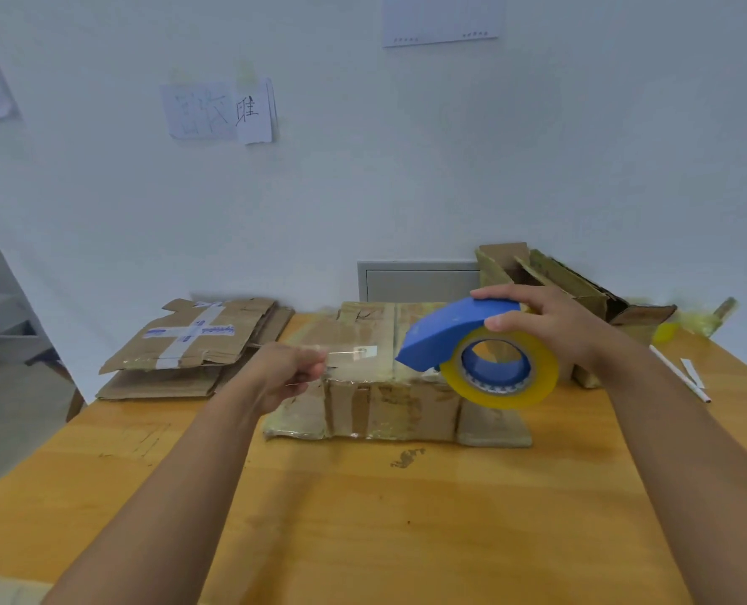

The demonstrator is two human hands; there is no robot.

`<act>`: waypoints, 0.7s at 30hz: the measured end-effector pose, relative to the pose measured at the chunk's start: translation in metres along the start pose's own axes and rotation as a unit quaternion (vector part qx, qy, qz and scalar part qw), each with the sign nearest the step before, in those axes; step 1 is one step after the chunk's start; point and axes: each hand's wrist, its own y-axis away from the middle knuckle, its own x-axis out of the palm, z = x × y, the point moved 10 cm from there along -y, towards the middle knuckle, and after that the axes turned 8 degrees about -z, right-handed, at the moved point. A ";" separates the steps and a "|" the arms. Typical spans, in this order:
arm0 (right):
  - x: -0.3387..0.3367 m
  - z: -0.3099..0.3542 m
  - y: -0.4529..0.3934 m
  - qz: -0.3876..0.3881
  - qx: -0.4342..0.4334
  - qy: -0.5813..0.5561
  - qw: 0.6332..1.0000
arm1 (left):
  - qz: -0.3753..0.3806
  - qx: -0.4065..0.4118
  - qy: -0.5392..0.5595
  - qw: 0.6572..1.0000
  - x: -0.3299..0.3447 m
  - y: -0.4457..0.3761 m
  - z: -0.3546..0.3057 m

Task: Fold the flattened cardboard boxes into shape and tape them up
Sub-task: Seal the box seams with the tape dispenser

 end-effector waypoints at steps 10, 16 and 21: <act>0.001 0.001 0.004 -0.035 -0.002 0.050 0.998 | -0.092 0.080 -0.034 0.992 -0.006 0.022 0.004; -0.001 0.010 0.007 -0.051 0.000 0.044 0.998 | -0.091 0.077 -0.059 0.991 -0.007 0.026 0.006; 0.007 0.006 0.009 -0.046 -0.001 0.070 0.996 | -0.098 0.086 -0.075 0.989 -0.011 0.018 0.004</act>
